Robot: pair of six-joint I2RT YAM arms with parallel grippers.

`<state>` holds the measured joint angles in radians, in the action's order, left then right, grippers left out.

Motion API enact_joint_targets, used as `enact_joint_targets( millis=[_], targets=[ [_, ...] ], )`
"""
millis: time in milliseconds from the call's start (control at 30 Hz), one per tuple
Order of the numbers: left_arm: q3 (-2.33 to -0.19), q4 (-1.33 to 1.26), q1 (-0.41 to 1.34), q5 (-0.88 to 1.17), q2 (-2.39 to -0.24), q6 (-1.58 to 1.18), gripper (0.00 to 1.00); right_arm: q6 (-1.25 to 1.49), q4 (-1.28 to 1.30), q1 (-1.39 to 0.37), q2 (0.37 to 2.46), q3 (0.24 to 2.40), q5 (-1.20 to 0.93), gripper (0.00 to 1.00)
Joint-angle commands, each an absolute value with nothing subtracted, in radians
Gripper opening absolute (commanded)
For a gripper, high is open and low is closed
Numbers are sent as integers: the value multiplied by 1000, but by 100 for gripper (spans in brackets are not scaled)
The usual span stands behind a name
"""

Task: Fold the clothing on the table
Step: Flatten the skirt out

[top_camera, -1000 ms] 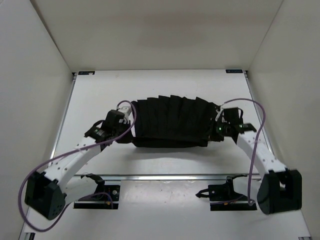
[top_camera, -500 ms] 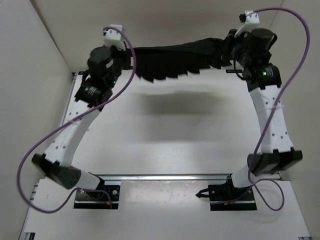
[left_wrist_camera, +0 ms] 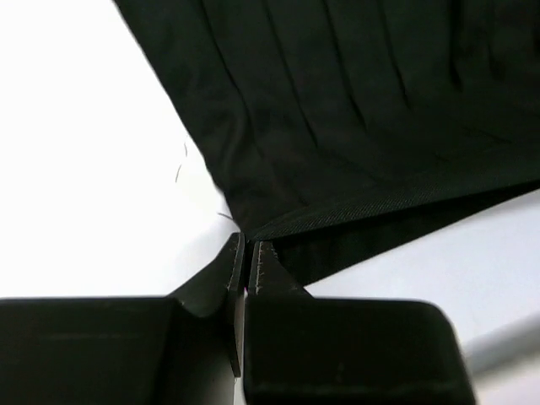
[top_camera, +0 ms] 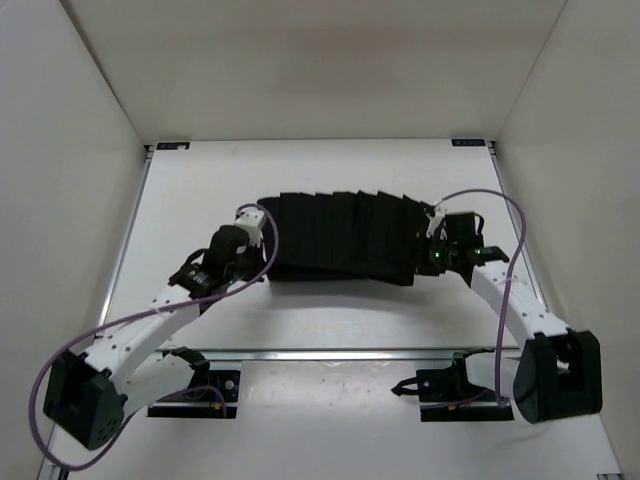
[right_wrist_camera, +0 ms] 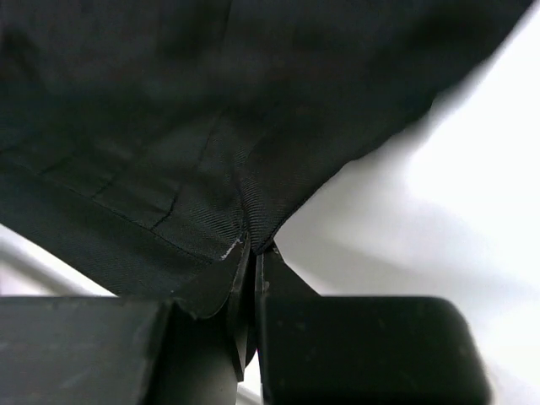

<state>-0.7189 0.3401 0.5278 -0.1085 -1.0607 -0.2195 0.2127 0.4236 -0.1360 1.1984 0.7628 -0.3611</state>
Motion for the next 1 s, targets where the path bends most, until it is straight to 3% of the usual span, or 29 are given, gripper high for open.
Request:
enact_joint_targets(
  millis=[0,300,700,967],
  targets=[
    [-687,467,491,-204,-856,-352,0,225,448,-100,1042,678,-282,0],
    [-673,652,521,-80,-782,-474,0,414,457,-196,946,543,-348,0],
    [-850,489,523,-109,-1009,-339,0,365,381,-97,1006,764,-388,0],
    [-936,443,548,-182,-1095,-276,0,293,319,-104,1193,853,-394,0]
  ],
)
